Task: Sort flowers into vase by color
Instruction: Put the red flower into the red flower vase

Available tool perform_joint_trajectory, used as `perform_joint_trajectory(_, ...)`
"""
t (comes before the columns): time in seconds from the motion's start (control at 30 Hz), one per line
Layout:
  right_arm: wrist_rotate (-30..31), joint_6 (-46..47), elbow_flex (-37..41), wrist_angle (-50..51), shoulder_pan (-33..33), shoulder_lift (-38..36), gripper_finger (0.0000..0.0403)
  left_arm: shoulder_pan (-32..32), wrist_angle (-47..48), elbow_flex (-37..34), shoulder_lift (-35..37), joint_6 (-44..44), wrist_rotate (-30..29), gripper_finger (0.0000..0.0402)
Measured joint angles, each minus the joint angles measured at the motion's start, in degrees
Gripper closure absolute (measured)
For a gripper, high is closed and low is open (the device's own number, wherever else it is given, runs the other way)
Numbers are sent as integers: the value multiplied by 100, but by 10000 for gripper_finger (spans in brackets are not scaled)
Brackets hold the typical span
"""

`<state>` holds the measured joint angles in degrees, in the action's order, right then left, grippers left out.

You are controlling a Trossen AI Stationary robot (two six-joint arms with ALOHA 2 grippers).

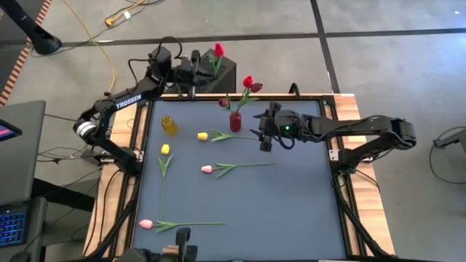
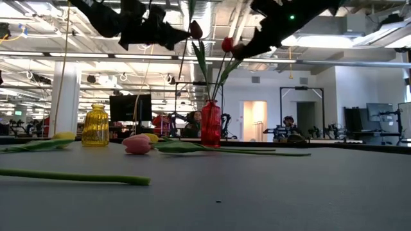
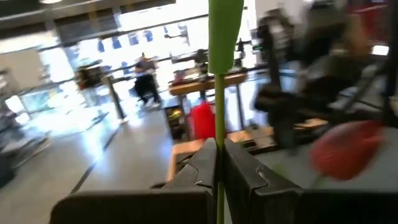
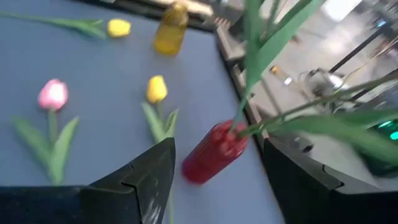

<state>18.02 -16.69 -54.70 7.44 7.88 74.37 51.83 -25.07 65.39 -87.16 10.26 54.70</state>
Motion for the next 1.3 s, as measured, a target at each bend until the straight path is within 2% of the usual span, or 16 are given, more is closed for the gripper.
perform_joint_trajectory(0.13, -10, 286, 51, 411, -128, -108, 132, 121, -266, -2, -259, -347, -364, 401)
perform_joint_trajectory(0.3, -5, 540, 557, 310, -173, -471, 132, 79, -1698, -2, -815, -1586, -605, 402)
perform_joint_trajectory(0.47, -13, 854, 1319, -271, -133, -1238, 132, 68, -3287, -2, -1324, -2911, -623, 402)
perform_joint_trajectory(0.67, -160, 1023, 2228, -1055, -132, -2059, 132, -204, -4637, -2, -1813, -4205, -810, 401)
perform_joint_trajectory(0.83, -159, 1136, 2706, -1331, -2, -2464, 132, -557, -4854, -9, -2003, -4432, -986, 401)
perform_joint_trajectory(0.97, -160, 1219, 2899, -1363, 53, -2557, 132, -832, -4763, -209, -1995, -4091, -1353, 401)
perform_joint_trajectory(1.3, -161, 1187, 2979, -1394, 53, -2562, 132, -761, -5276, -980, -1993, -4132, -1953, 401)
